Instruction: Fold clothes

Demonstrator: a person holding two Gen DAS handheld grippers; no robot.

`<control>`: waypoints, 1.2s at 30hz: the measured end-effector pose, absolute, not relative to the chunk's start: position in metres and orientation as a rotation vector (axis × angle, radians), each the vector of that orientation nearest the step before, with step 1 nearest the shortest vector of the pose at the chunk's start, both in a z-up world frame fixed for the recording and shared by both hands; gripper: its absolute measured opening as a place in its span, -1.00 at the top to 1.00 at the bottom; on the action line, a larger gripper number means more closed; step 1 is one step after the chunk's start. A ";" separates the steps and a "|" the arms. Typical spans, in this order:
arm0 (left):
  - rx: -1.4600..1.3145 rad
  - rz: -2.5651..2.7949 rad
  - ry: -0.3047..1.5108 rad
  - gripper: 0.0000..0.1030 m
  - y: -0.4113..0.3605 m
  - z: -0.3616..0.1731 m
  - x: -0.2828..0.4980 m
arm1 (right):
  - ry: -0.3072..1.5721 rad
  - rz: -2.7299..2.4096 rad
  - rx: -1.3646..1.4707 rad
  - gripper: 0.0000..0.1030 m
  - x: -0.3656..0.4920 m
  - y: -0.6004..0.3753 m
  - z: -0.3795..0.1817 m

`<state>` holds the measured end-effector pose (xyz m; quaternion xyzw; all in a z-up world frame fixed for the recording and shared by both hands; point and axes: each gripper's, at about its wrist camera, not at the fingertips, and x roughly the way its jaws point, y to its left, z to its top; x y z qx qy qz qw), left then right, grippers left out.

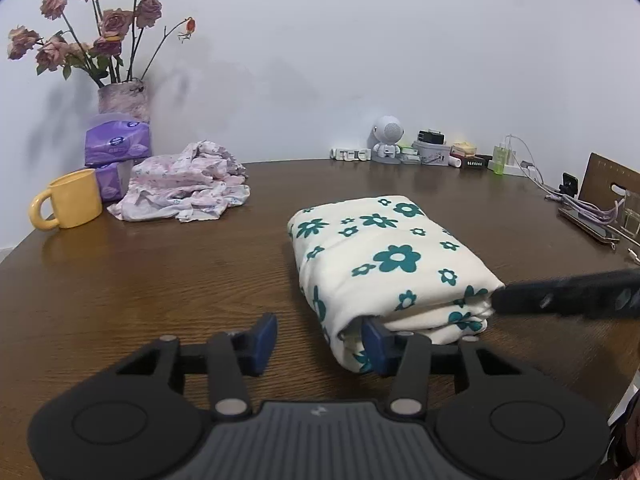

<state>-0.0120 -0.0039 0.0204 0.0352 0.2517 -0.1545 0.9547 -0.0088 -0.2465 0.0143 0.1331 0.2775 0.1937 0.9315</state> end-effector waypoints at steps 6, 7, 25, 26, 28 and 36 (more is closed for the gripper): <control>0.086 -0.295 0.522 0.80 0.001 0.022 -0.001 | 0.552 0.420 0.370 0.19 -0.003 -0.269 0.026; 0.090 -0.290 0.525 0.79 0.003 0.023 0.002 | 0.554 0.401 0.382 0.19 0.002 -0.272 0.027; -0.238 -0.210 0.587 -0.19 0.086 0.051 0.044 | 0.575 0.404 0.331 0.19 0.039 -0.269 0.021; -0.257 -0.256 0.591 -0.21 0.083 0.052 0.036 | 0.572 0.411 0.327 0.19 0.042 -0.270 0.022; -0.296 -0.342 0.605 -0.22 0.073 0.052 0.023 | 0.577 0.438 0.339 0.19 0.055 -0.271 0.023; -0.301 -0.412 0.680 0.08 0.038 0.039 0.013 | 0.648 0.525 0.439 0.23 0.101 -0.267 0.018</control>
